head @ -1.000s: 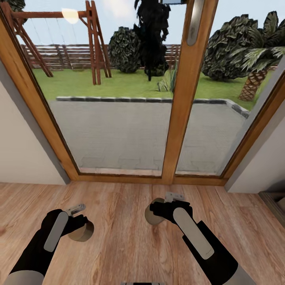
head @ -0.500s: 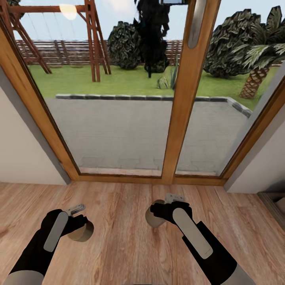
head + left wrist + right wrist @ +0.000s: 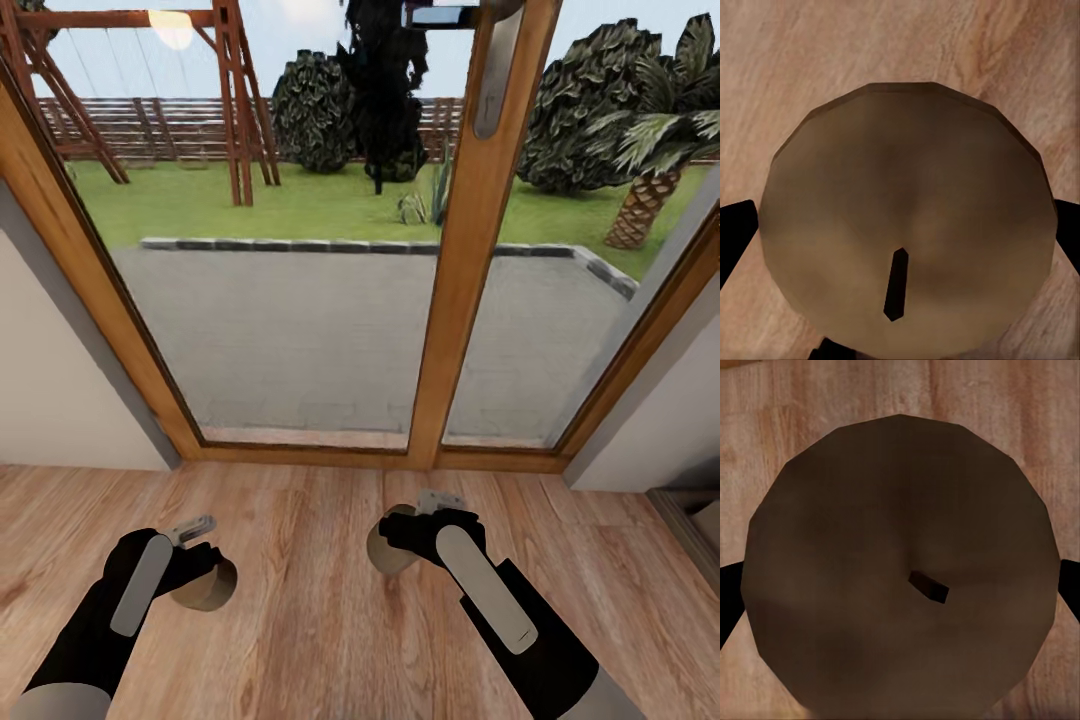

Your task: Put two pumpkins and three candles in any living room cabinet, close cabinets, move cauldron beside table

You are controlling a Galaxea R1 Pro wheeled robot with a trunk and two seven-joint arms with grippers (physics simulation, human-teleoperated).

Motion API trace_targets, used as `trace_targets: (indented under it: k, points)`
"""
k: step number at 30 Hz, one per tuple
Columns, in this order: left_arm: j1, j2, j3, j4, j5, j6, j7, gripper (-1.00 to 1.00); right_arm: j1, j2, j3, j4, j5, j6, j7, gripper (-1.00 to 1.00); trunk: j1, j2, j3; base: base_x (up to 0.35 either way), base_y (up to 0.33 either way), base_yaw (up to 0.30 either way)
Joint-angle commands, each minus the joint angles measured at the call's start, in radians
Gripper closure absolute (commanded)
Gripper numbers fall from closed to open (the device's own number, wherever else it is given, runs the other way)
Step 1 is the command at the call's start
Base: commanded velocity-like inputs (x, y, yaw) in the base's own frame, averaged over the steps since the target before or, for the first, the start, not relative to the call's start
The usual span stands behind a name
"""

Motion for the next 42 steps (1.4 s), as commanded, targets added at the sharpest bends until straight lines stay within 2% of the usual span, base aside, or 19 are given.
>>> trace_targets:
  k: [1, 8, 18, 42]
  points:
    - [0.000, 0.000, 0.001, -0.001, 0.010, 0.003, 0.009, 1.00, -0.001, -0.001, 0.001, -0.001, -0.011, -0.001, -0.004, 1.00, -0.004, 0.007, 0.002, 0.000, 0.000, 0.000]
    - [0.000, 0.000, 0.000, 0.000, 0.010, 0.003, 0.009, 1.00, -0.001, 0.003, 0.001, 0.003, -0.011, -0.005, -0.004, 1.00, -0.031, 0.056, 0.024, 0.000, 0.000, 0.000]
    - [0.000, 0.000, 0.000, 0.001, 0.010, 0.003, 0.009, 1.00, -0.001, 0.007, 0.003, 0.115, -0.011, -0.007, -0.002, 1.00, -0.069, 0.126, 0.056, 0.000, 0.000, 0.000]
    - [0.000, 0.000, -0.003, 0.001, 0.010, 0.003, 0.009, 1.00, -0.001, 0.008, 0.004, 0.122, -0.006, -0.010, -0.002, 1.00, -0.161, 0.294, 0.131, 0.000, 0.000, 0.000]
